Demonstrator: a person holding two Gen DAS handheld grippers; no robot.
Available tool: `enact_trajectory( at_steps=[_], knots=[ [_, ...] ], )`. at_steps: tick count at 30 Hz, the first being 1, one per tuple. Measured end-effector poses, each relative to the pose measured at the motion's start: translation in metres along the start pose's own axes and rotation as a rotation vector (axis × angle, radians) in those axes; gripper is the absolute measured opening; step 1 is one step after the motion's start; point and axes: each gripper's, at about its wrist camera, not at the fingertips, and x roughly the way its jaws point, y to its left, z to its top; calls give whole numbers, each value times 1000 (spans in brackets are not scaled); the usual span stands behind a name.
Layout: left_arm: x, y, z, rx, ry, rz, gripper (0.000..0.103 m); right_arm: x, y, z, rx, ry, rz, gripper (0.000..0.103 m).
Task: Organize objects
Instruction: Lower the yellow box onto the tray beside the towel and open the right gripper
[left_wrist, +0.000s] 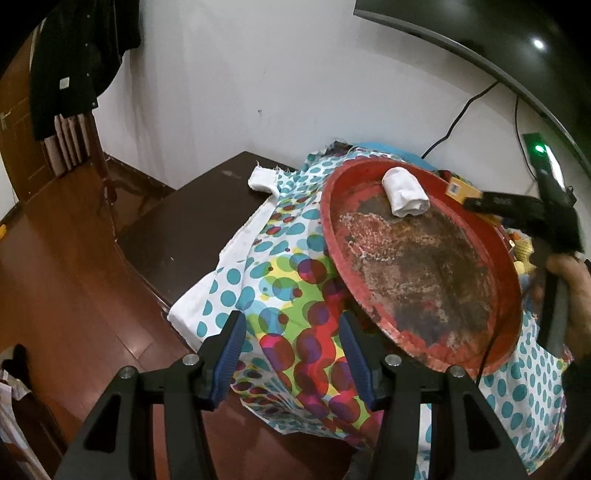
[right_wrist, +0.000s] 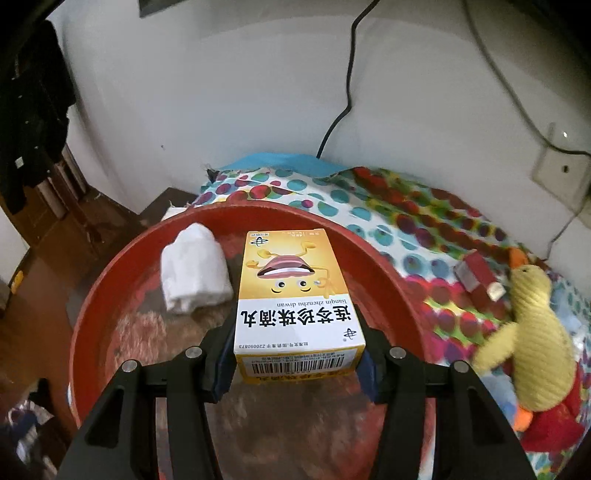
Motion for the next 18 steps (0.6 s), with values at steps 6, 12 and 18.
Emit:
enact_trajectory(
  at_steps=[6,12,18],
  knots=[
    [1,1,-1,-10,7,-25,54,29,20,6,-11,22,14,51],
    [5,-1,-3,-6,15,-21,54,41,37,5,-34,32,36,51],
    [4,-3,-2,-5,12,-21,54,40,36,4,-47,37,27,51]
  ],
)
